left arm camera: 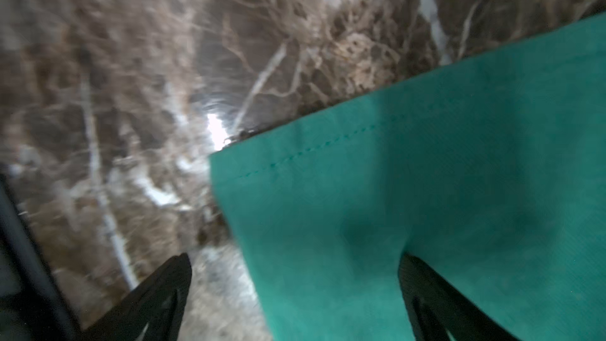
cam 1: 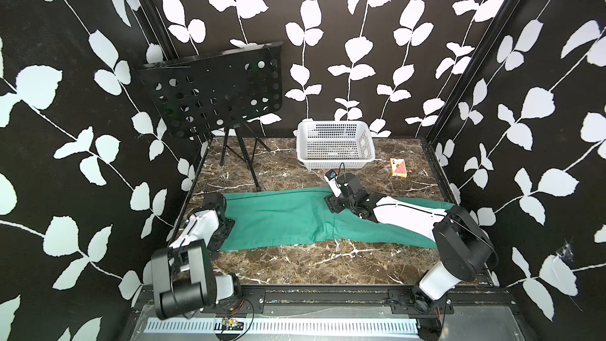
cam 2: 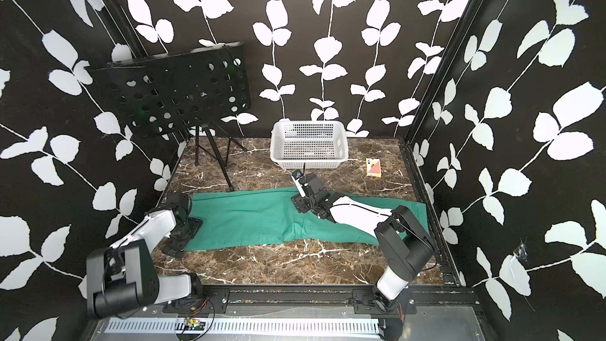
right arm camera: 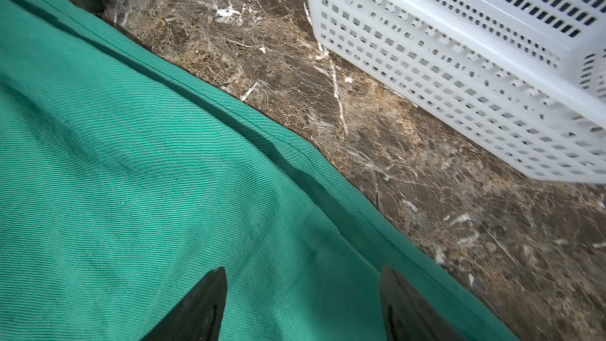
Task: Roll up the long pants
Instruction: Fold the long pant at the center of the board.
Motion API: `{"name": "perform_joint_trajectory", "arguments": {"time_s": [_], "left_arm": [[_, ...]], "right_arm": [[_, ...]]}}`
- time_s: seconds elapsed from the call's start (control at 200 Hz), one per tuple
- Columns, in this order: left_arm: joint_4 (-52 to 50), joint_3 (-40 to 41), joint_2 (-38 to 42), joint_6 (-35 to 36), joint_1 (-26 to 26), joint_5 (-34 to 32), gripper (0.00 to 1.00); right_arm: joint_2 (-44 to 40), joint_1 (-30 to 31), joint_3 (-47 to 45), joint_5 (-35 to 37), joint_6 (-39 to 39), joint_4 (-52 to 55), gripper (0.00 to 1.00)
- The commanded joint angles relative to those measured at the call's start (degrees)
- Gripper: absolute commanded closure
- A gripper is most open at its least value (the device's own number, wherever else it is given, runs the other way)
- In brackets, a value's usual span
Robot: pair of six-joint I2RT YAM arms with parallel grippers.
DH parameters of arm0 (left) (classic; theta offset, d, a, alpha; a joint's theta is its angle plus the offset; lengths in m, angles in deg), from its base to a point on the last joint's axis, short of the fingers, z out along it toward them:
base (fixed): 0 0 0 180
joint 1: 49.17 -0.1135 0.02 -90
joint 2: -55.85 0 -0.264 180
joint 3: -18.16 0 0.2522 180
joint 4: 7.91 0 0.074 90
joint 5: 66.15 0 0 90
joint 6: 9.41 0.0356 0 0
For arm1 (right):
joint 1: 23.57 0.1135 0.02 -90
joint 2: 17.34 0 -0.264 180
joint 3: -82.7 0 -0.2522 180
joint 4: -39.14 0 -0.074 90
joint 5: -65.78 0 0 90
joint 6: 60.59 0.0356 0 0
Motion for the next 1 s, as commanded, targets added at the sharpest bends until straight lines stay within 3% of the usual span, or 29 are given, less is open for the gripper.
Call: {"name": "perform_joint_trajectory", "arguments": {"time_s": [0.0,0.11,0.27,0.445,0.775,0.995], "left_arm": [[5.2,0.2,-4.0,0.7,-0.6,2.5,0.06],[8.1,0.5,-7.3,0.1,-1.3,3.7,0.22],[10.1,1.6,-7.9,0.1,-4.8,4.3,0.64],[5.1,0.1,-3.3,2.4,-8.2,0.4,1.0],[-7.0,-1.3,16.1,4.6,-10.8,-9.9,1.0],[-7.7,-3.5,25.4,10.3,-10.1,-3.0,1.0]], "right_arm": [[-3.9,0.0,-2.2,2.3,1.2,-0.6,0.24],[-5.8,0.0,-3.4,3.0,0.4,-0.2,0.24],[-7.8,-0.5,-4.2,4.0,0.1,0.3,0.26],[-9.3,-1.4,-4.8,3.8,0.4,0.6,0.29],[-13.6,-2.5,-6.9,4.8,2.2,2.3,0.31],[-17.5,-5.1,-7.0,5.5,6.5,8.7,0.32]]}}
